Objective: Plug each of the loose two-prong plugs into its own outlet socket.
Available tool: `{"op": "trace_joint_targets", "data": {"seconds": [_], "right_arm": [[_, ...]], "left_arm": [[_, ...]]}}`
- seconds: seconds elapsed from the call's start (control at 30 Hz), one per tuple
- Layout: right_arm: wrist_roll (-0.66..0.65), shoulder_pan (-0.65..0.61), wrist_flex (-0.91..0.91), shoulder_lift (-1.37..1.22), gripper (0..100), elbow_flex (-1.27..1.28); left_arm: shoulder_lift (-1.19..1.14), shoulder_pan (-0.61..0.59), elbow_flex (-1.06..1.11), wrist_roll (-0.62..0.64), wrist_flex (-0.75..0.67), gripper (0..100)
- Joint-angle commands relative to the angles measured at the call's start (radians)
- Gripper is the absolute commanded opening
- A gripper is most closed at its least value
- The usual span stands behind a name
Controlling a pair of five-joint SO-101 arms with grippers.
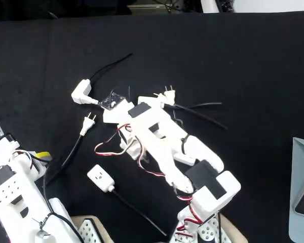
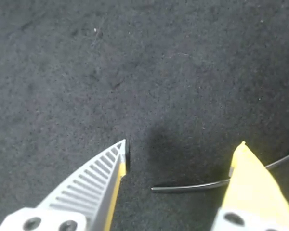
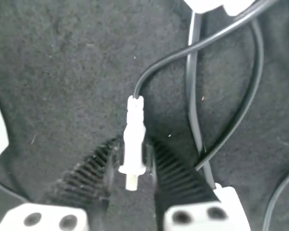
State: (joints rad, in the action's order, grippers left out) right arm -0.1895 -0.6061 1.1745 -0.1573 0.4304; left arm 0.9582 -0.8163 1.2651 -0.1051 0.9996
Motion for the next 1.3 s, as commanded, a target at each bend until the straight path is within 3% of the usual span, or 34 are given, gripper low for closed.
{"op": "trace_joint_targets", "data": {"seconds": [0.0, 0.23, 0.43, 0.67, 0.97, 1.27], "right_arm": [[0.002, -0.014, 0.000, 0.016, 1.3, -0.047], [0.008, -0.017, 0.060, 0.240, 1.2, -0.042], [0.068, -0.078, 0.051, 0.539, 1.2, 0.019], [0.160, -0.150, -0.160, 0.825, 1.2, 0.243], [0.206, -0.167, -0.485, 1.164, 1.2, 0.588], [0.206, -0.207, -0.502, 1.371, 1.2, 0.745]], "left_arm": [[0.014, -0.005, -0.008, 0.005, -0.015, 34], [0.014, 0.001, -0.012, 0.009, -0.015, 34], [0.015, 0.140, -0.033, 0.014, -0.014, 34], [0.015, 0.248, -0.171, 0.196, -0.009, 34], [0.015, 0.486, -0.282, 0.381, -0.015, 34], [0.015, 0.731, -0.358, 0.451, -0.008, 34]]}}
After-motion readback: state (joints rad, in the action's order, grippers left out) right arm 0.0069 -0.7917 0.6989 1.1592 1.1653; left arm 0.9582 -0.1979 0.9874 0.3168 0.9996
